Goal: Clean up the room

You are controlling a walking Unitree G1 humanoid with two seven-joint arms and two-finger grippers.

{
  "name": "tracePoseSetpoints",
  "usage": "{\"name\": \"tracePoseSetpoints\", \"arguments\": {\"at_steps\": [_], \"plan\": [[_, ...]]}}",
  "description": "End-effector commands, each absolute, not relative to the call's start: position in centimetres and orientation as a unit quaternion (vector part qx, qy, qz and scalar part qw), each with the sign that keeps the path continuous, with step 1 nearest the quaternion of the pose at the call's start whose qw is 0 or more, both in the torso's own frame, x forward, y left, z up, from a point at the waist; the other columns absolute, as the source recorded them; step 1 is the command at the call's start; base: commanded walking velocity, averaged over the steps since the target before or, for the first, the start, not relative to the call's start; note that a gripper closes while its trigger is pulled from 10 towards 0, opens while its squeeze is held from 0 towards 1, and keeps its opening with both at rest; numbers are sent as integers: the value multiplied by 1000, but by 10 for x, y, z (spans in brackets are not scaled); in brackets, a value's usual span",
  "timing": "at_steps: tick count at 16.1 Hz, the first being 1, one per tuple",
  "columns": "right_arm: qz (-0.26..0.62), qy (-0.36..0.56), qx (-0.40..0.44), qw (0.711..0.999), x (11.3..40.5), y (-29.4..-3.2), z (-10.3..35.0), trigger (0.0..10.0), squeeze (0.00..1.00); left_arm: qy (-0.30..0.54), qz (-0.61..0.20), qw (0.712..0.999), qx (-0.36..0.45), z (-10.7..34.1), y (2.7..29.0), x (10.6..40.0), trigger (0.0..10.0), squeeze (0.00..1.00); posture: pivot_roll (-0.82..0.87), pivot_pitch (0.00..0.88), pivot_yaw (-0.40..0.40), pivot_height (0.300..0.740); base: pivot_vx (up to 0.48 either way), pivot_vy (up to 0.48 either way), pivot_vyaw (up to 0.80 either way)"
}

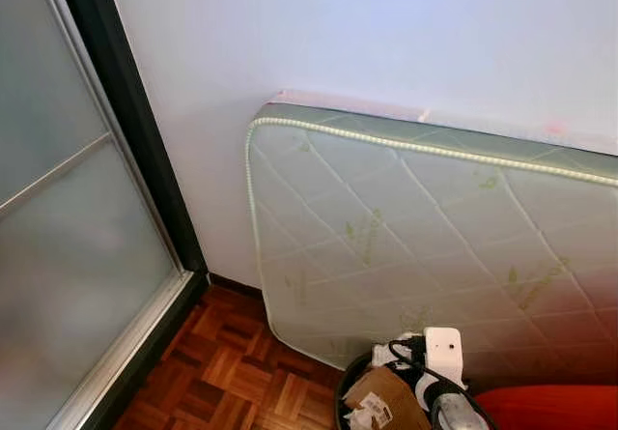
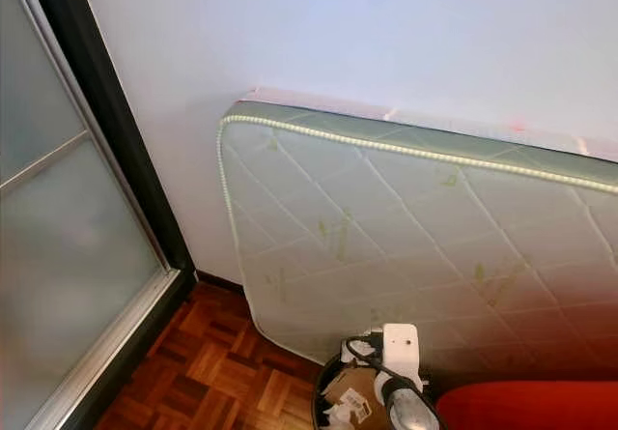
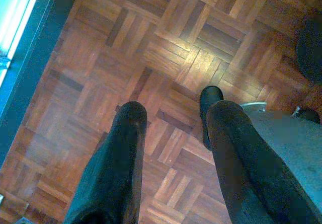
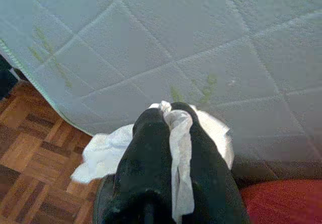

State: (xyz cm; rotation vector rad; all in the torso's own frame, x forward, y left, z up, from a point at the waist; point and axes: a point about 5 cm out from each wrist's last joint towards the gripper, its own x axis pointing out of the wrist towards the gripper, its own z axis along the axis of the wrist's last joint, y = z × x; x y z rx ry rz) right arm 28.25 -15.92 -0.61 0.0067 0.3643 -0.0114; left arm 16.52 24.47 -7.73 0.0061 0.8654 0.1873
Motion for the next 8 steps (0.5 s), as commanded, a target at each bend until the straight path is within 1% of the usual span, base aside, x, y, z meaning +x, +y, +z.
{"name": "tracePoseSetpoints", "arguments": {"at_steps": [1,5,6,7,8], "plan": [[-13,189,-6,982,277,-162,-11,10000,0,430,91,898,4,-81,245,157,10000,0,25,146,-4,740,0,0,0],[-19,198,-10,980,272,-163,-15,10000,0,431,91,898,4,-81,246,157,10000,0,26,151,-3,740,0,0,0],[-20,200,-11,980,271,-163,-16,10000,251,431,91,898,4,-81,246,157,10000,0,26,150,-3,740,0,0,0],[-23,201,-12,979,271,-163,-17,10000,863,431,91,898,5,-81,246,157,10000,0,26,150,-3,740,0,0,0],[-26,204,-17,978,270,-164,-17,10000,867,431,91,898,5,-81,246,157,10000,0,26,150,-3,740,0,0,0]]}}
